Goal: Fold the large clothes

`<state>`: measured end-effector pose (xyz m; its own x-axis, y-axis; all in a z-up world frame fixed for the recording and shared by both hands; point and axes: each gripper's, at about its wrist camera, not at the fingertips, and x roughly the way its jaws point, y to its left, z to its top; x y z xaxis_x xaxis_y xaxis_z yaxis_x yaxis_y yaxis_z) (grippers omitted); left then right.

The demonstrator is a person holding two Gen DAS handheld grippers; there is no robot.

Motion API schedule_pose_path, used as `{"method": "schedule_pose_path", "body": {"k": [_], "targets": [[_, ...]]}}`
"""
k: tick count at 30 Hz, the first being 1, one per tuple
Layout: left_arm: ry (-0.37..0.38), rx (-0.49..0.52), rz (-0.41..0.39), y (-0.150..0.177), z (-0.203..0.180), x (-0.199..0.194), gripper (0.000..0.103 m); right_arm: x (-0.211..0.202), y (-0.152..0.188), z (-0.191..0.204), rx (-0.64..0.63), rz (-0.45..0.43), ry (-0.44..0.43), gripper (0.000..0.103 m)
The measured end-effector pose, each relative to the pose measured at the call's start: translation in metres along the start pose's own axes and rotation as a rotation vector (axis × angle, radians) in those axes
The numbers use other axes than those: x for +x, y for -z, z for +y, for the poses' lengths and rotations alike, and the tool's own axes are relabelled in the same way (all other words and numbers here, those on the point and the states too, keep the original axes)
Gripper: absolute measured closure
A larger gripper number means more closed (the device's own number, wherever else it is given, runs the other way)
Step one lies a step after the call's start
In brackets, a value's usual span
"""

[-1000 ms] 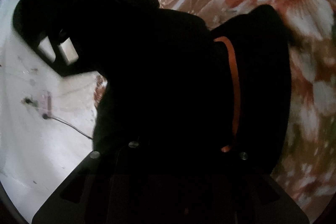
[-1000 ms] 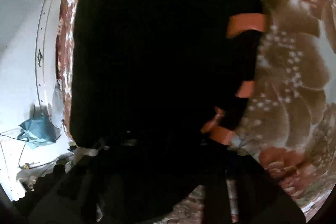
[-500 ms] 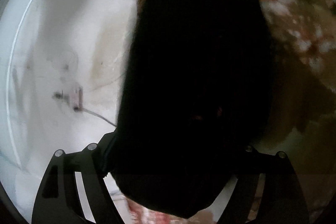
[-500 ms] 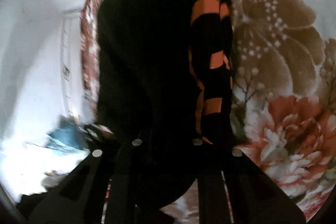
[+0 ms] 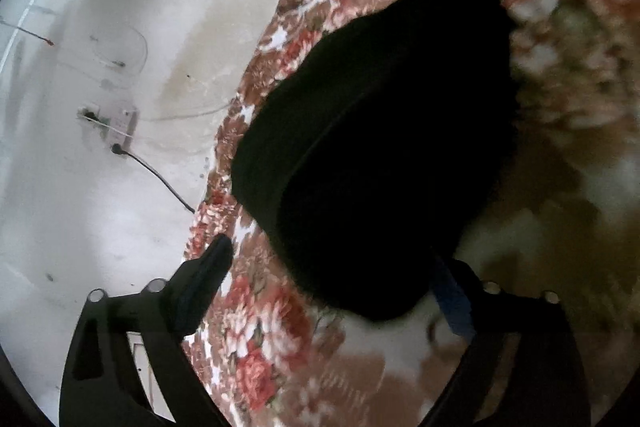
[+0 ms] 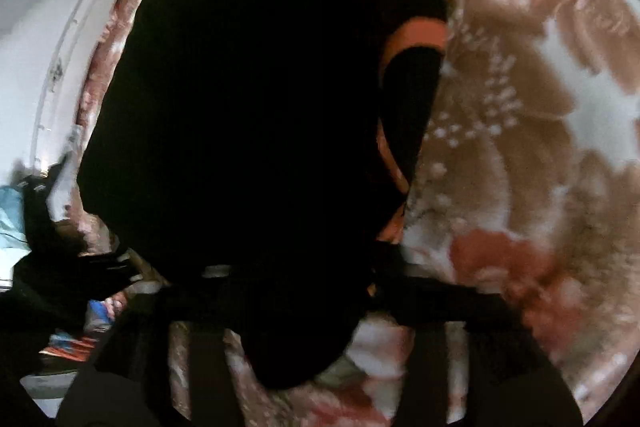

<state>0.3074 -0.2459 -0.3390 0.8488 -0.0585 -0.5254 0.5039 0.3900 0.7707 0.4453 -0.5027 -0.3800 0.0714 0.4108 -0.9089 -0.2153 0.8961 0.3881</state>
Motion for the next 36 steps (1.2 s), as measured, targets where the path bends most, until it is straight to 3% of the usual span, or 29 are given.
{"method": "schedule_pose_path", "body": {"k": [3,5,9,12,14,19,23,26,30,36], "targets": [[0.062,-0.091,0.006,0.016,0.022,-0.027,0.005,-0.04,-0.003,0.011,0.011,-0.071,0.064,0.011],[0.083,-0.19,0.04,0.017,0.041,-0.029,0.005,-0.062,-0.006,0.011,0.048,-0.143,0.072,0.006],[0.121,-0.484,0.093,0.011,0.094,0.005,0.005,-0.086,-0.046,0.028,0.099,-0.32,0.104,0.005],[0.195,-0.61,0.092,0.001,0.098,0.029,0.005,-0.065,-0.088,0.025,0.154,-0.331,0.152,0.005],[0.247,-0.602,0.089,-0.012,0.083,0.052,0.005,-0.044,-0.12,0.025,0.207,-0.322,0.147,0.005],[0.308,-0.536,0.126,-0.016,0.054,0.081,0.005,0.019,-0.161,0.013,0.164,-0.247,0.316,0.005],[0.338,-0.571,0.18,-0.006,0.05,0.088,0.005,0.035,-0.16,-0.006,0.12,-0.278,0.339,0.005],[0.354,-0.604,0.203,0.002,0.043,0.092,0.005,0.037,-0.163,-0.016,0.061,-0.318,0.406,0.005],[0.417,-0.708,0.237,0.011,0.05,0.103,0.004,0.039,-0.162,-0.03,0.091,-0.296,0.358,0.005],[0.384,-0.685,0.28,-0.003,0.065,0.093,0.005,-0.004,-0.133,-0.018,0.126,-0.349,0.309,0.005]]}}
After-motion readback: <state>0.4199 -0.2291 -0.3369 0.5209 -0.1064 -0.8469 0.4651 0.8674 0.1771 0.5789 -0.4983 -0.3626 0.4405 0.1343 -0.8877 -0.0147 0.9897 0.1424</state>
